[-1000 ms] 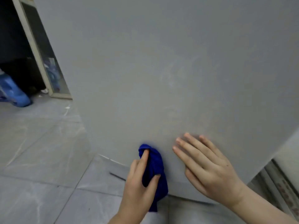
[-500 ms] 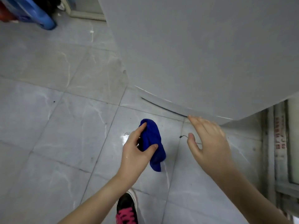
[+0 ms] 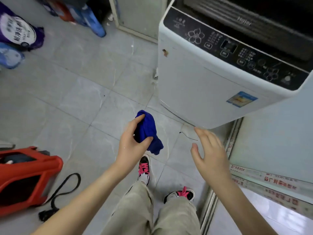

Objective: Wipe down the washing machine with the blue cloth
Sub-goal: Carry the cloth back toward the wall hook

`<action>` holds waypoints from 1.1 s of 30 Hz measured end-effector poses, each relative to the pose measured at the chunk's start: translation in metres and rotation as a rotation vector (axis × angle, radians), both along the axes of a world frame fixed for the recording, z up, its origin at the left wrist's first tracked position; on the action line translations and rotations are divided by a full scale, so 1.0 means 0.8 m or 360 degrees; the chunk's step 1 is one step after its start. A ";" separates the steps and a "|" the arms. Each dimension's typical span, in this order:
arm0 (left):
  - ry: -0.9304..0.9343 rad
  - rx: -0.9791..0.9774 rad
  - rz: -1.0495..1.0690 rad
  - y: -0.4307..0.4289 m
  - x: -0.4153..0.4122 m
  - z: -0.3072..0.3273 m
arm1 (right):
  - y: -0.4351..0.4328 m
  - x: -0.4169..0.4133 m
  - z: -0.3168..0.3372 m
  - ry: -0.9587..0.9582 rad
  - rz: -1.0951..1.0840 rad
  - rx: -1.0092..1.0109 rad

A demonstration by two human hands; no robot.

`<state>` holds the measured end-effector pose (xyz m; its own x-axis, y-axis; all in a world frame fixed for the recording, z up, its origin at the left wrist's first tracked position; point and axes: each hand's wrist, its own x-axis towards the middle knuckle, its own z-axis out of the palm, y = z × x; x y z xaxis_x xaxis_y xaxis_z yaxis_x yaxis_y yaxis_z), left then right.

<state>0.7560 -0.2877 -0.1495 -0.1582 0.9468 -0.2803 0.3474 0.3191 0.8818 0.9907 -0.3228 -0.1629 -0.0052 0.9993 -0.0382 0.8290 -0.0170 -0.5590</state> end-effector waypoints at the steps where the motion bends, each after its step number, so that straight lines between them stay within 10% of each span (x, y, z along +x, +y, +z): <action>1: -0.0014 0.0062 -0.0006 0.000 -0.008 0.035 | 0.001 -0.009 0.032 -0.0002 0.0034 0.0043; 14: 0.0507 0.1119 0.0137 -0.044 -0.109 0.291 | 0.048 -0.115 0.254 0.0160 0.0467 0.0720; 33: 0.0755 0.0634 0.1407 -0.274 -0.162 0.241 | 0.020 -0.225 0.208 0.0369 0.1357 0.0469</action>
<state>0.6266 -0.5069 0.0429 -0.8420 0.4531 0.2928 0.4683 0.3444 0.8137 0.8104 -0.3071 0.0033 -0.7178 0.6233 0.3104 0.3630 0.7153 -0.5971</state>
